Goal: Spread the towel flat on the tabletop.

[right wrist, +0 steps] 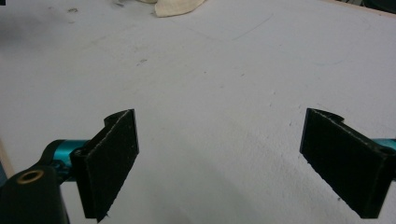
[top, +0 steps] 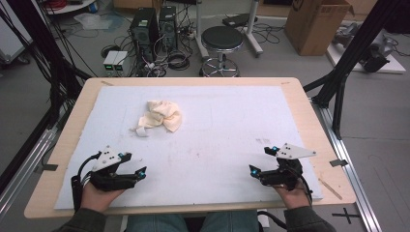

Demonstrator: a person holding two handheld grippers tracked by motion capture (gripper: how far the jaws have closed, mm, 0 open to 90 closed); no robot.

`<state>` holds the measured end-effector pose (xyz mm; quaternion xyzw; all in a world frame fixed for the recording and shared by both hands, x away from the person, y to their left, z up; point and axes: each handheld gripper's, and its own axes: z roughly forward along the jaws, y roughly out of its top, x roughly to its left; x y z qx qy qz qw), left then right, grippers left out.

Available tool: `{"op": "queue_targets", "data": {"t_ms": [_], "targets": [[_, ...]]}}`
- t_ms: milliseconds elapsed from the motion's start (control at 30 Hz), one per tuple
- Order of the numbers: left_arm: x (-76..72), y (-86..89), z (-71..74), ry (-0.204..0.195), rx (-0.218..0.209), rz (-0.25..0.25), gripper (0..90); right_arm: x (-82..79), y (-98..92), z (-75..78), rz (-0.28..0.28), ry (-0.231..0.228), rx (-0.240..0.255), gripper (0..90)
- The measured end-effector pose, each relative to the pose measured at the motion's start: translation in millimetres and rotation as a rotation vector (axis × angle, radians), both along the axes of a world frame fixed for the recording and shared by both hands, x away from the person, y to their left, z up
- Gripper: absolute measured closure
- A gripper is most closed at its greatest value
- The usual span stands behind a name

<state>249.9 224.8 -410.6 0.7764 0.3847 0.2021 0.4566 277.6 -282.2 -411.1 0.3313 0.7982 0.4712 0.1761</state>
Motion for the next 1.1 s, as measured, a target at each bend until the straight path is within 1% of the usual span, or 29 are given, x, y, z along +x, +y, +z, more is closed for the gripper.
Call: {"op": "queue_targets", "data": {"t_ms": [167,300,367,533,733,800,833,867,933,1000,1100], "targets": [[0.8,-0.6,0.0,-0.001,0.003,0.0,26.7,2.0,-2.2,-1.1,-0.001,-0.001,0.002,10.9],[0.4,-0.2,0.7,-0.004,-0.002,0.004,26.7,1.8,-3.0,-0.8,0.0,0.003,0.008,10.9],[0.6,0.3,1.6,-0.005,-0.012,0.007,26.7,1.8,-3.5,-0.5,0.0,-0.003,0.005,10.9],[1.0,0.3,1.8,-0.002,-0.016,0.003,26.7,0.7,-3.3,0.4,0.0,-0.005,0.006,10.9],[2.0,0.2,1.7,-0.001,-0.013,0.005,26.8,0.7,-2.7,0.4,-0.005,-0.006,0.006,10.9],[2.2,-0.1,1.9,0.003,-0.022,0.008,26.8,0.2,-2.3,0.5,-0.005,-0.001,0.006,10.9],[2.7,0.1,2.4,0.012,-0.038,0.012,26.9,0.5,-2.5,0.3,-0.002,-0.01,-0.001,10.9],[2.7,0.1,2.4,0.012,-0.038,0.012,26.9,0.5,-2.4,0.4,-0.002,-0.011,-0.002,10.9],[4.0,1.2,3.5,0.024,-0.058,0.011,27.0,0.3,-2.2,0.6,-0.003,-0.01,0.002,10.9],[4.8,2.2,4.4,0.028,-0.07,0.012,27.2,0.4,-2.0,0.6,-0.002,-0.009,0.003,10.9],[6.1,3.4,6.6,0.021,-0.075,0.015,27.2,0.6,-1.7,0.6,-0.003,-0.009,-0.001,10.9]]}}
